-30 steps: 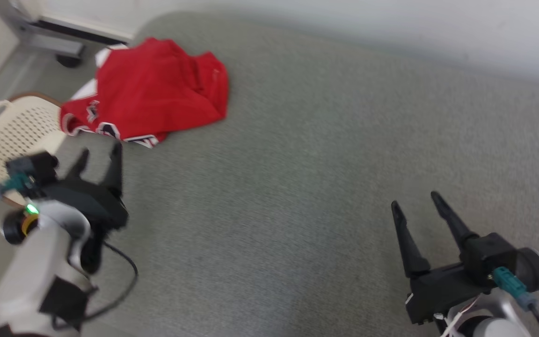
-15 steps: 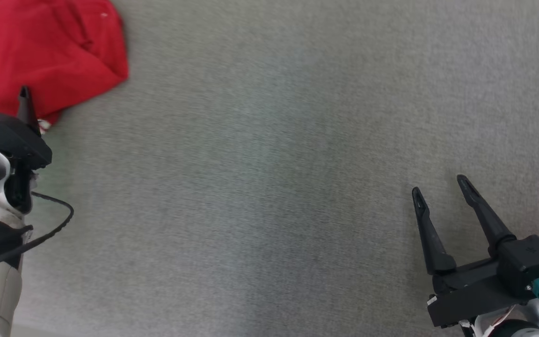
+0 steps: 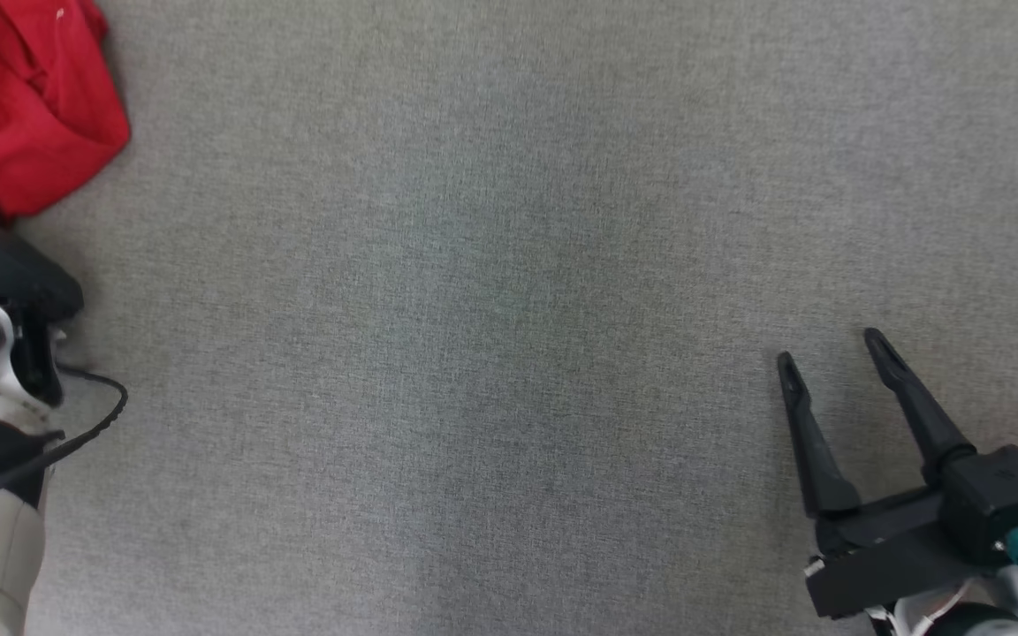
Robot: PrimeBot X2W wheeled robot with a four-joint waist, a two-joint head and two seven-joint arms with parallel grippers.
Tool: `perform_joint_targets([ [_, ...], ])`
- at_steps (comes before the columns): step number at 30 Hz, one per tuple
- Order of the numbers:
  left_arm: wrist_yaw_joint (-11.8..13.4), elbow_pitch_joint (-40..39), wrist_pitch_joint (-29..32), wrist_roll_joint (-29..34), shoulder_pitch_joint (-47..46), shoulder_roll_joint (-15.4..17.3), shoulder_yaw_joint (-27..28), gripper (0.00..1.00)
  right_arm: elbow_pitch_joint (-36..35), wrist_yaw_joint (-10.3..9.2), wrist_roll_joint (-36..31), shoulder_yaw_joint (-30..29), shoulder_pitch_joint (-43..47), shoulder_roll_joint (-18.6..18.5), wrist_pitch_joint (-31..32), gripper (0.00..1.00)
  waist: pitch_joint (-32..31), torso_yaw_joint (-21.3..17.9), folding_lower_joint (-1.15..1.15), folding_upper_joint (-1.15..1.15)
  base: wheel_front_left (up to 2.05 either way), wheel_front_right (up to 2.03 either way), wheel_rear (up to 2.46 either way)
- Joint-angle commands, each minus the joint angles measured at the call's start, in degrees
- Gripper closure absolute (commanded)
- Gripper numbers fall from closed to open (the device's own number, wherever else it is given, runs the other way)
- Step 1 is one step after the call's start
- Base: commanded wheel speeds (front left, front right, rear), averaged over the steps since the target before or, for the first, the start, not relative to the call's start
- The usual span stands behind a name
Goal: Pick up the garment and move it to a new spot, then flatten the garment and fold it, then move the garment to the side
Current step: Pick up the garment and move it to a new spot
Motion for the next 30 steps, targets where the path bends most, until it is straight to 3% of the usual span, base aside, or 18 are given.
perform_joint_targets([
  [1,-0.4,1.0,-0.1,0.8,2.3,-0.8,-0.5,1.0,0.5,-0.13,0.4,0.4,-0.9,0.3,-0.6,0.0,-1.3,-0.1,0.0,0.0,0.0,0.0,0.0],
  [15,-1.2,-3.9,-5.0,2.4,2.3,6.0,-1.6,1.0,12.9,-0.13,3.9,3.7,-5.4,3.9,-8.2,0.0,-13.6,-5.0,0.0,0.0,0.0,0.0,0.0],
  [21,-1.9,-10.0,-5.7,0.3,3.2,4.4,-0.2,1.0,18.7,-0.13,3.5,2.1,-5.9,4.5,-11.4,0.0,-20.8,-7.5,0.0,0.0,0.0,0.0,0.0],
  [25,-4.0,-15.8,-5.8,-0.4,5.5,0.6,-1.0,1.0,21.2,-0.13,4.2,0.1,-4.5,4.6,-12.5,0.0,-25.5,-8.8,0.0,0.0,0.0,0.0,0.0],
  [30,-4.7,-25.6,-3.2,0.3,8.1,-4.3,-4.8,1.0,22.3,-0.13,4.5,-0.4,-3.6,4.8,-13.0,0.0,-29.4,-10.9,0.0,0.0,0.0,0.0,0.0],
])
